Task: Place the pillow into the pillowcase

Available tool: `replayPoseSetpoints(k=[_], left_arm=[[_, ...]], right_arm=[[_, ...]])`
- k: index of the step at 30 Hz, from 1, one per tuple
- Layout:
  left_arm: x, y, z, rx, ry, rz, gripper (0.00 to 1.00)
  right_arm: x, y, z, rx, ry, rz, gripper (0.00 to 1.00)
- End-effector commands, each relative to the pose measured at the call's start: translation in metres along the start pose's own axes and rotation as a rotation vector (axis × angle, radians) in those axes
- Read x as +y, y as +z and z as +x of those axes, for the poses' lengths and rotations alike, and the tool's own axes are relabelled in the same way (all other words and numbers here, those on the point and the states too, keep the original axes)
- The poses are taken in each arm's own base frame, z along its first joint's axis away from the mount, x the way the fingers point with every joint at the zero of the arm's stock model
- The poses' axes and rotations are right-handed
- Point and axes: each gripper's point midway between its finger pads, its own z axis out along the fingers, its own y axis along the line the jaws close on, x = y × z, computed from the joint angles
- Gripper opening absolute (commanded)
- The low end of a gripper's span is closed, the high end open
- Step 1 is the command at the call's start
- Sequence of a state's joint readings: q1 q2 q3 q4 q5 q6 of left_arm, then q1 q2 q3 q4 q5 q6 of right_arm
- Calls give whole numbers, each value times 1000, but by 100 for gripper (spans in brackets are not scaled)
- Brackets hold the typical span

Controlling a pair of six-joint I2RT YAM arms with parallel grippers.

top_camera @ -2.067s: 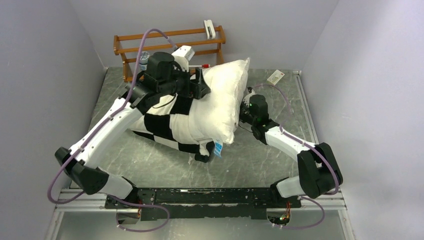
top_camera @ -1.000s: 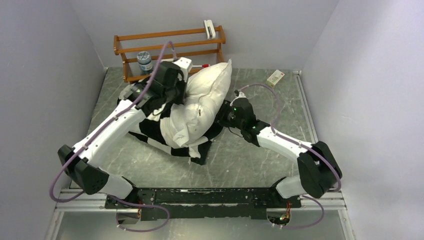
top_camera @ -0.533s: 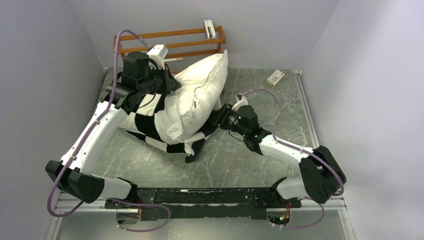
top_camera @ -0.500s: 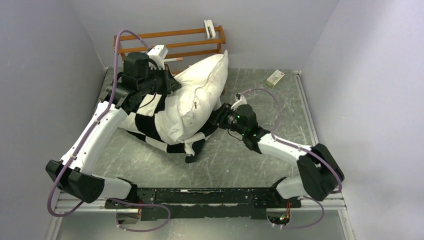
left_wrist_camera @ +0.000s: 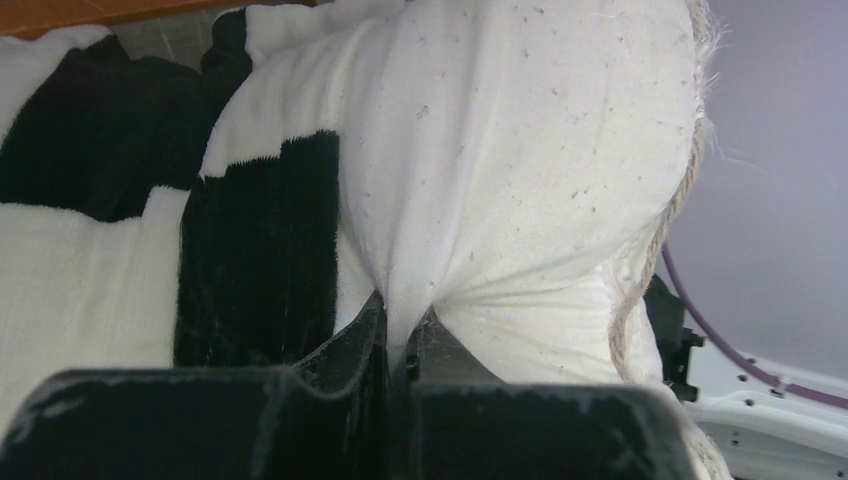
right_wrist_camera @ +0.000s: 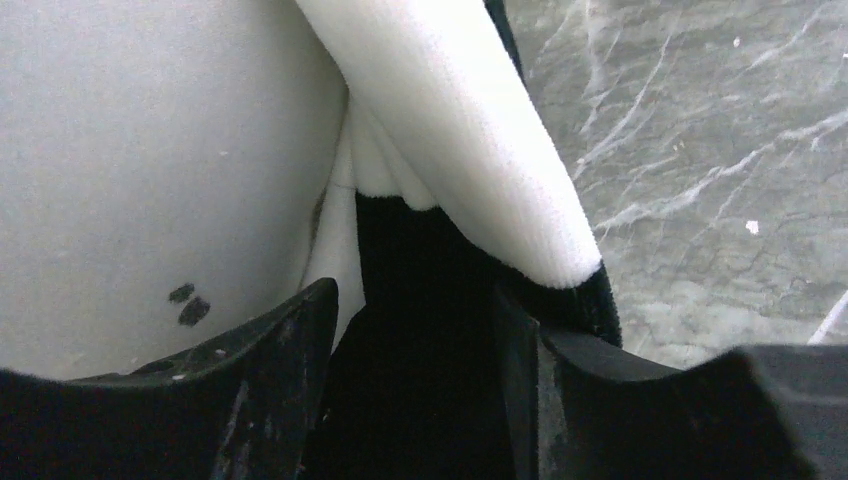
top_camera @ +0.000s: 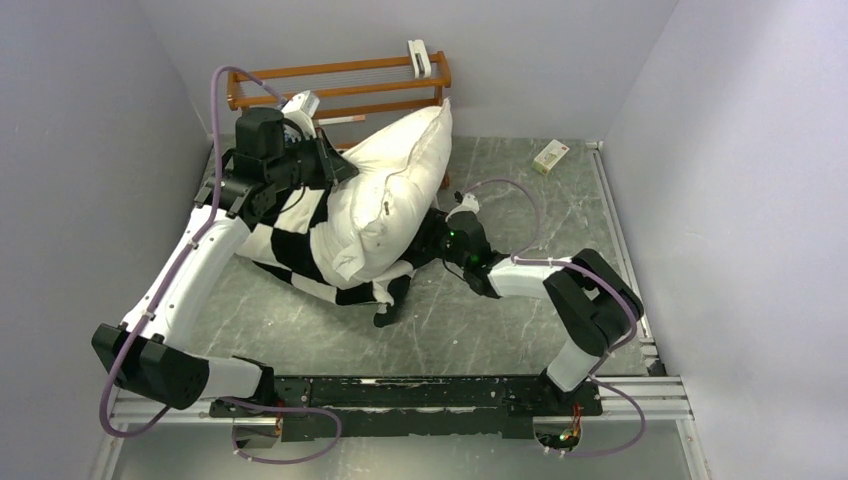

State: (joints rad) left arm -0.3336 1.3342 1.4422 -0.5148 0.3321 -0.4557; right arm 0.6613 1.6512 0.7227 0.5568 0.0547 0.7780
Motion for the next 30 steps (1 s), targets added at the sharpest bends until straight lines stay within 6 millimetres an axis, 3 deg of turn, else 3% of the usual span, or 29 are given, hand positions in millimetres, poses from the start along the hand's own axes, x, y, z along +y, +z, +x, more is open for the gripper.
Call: replayPoseSetpoints(k=[1,5,9,12,13,17,18,21,25,26,30], left_arm=[[5,-12,-37,-158,-44,9,5],[0,-14,-33,-167,-100,56,5],[0,-18,-30,-176,-129,61,5],[2,-18,-28,-174,-141,52,5],[3,-18,-26,-172,-146,53,5],[7,-18,-22,-170,-146,38,5],[9,-18,-23,-173,-140,27,5],[20,-20,-24,-185,-100,-32,5],[48,-17,-16,-181,-55,-152,5],[53,-14,-13,-176,-52,-169,5],[68,-6,0,-153,-48,-204,5]], right_arm=[[-2,12,-13,-119,-66,21,64],[5,28,-5,-147,8,-29,65],[4,44,-5,-213,-24,35,65],[-8,56,-4,-237,-21,130,63],[-13,59,-6,-252,-9,155,58],[-12,64,-8,-277,19,134,5],[-8,61,-11,-274,17,114,0],[5,40,-28,-261,40,7,0],[16,-5,-44,-215,73,-177,0],[24,-19,-54,-224,66,-233,0],[47,-55,-61,-184,5,-407,0]])
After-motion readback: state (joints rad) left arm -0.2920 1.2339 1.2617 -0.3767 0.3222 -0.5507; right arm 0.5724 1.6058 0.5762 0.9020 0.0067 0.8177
